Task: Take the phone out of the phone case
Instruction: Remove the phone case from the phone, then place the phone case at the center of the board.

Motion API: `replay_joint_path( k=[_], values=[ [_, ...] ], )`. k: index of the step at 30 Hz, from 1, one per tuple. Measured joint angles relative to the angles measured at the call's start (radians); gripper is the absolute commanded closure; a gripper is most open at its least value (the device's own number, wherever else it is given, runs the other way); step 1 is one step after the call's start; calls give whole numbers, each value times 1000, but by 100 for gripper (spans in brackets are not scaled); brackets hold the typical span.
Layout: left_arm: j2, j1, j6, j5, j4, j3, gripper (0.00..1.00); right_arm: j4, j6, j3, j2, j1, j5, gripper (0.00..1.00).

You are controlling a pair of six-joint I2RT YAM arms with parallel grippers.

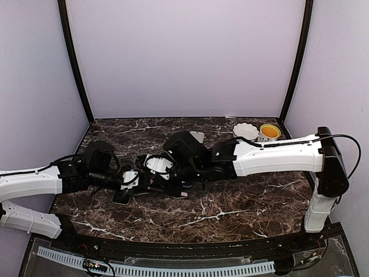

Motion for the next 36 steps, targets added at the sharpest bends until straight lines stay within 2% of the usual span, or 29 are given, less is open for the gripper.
replay_joint_path(
  k=[16,26,36],
  values=[
    [-37,-6,23,-16,52,-16,100,95,58,-84,-63,-31,7,100],
    [-39,-6,26,-24,55,-18,100,96,104,-129,-94,-61,29,100],
    [-60,-6,38,-72,68,-18,100,25,150,-229,-149,-99,85,100]
  ],
)
